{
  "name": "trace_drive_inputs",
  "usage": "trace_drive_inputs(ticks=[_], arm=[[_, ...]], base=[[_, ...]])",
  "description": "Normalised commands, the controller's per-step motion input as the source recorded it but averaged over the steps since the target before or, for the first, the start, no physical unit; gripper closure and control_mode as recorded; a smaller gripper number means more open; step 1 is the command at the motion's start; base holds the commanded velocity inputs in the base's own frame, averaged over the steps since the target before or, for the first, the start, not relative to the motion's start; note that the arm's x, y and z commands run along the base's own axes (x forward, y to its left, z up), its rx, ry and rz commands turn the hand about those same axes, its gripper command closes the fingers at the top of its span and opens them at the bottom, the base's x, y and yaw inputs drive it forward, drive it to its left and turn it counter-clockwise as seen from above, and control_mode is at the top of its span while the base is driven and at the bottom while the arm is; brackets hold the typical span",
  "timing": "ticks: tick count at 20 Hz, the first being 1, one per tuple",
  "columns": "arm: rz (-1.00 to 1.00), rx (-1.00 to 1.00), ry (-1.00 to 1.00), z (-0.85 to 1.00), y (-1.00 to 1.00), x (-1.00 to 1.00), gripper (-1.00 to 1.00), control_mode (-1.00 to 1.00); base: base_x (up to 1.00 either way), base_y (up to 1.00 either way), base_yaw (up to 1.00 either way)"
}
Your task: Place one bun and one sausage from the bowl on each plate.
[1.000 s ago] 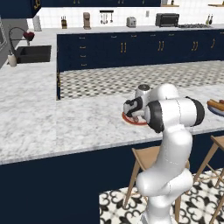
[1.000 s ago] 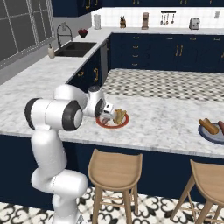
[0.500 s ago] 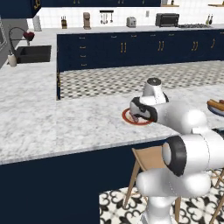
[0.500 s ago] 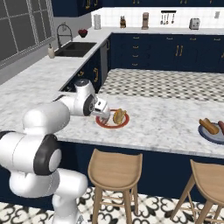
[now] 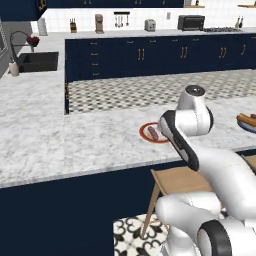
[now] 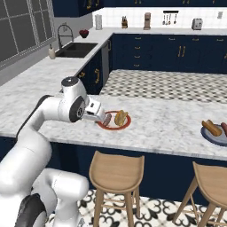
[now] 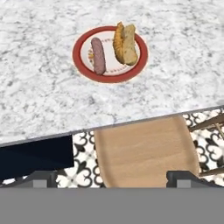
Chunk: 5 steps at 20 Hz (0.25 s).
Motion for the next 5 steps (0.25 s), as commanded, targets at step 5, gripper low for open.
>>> trace_drive_inputs(ticks=[5], arm=[[0.06, 0.00, 0.00, 0.58, 0.00, -0.30, -1.00, -1.00]], base=[[0.00, 0.00, 0.00]])
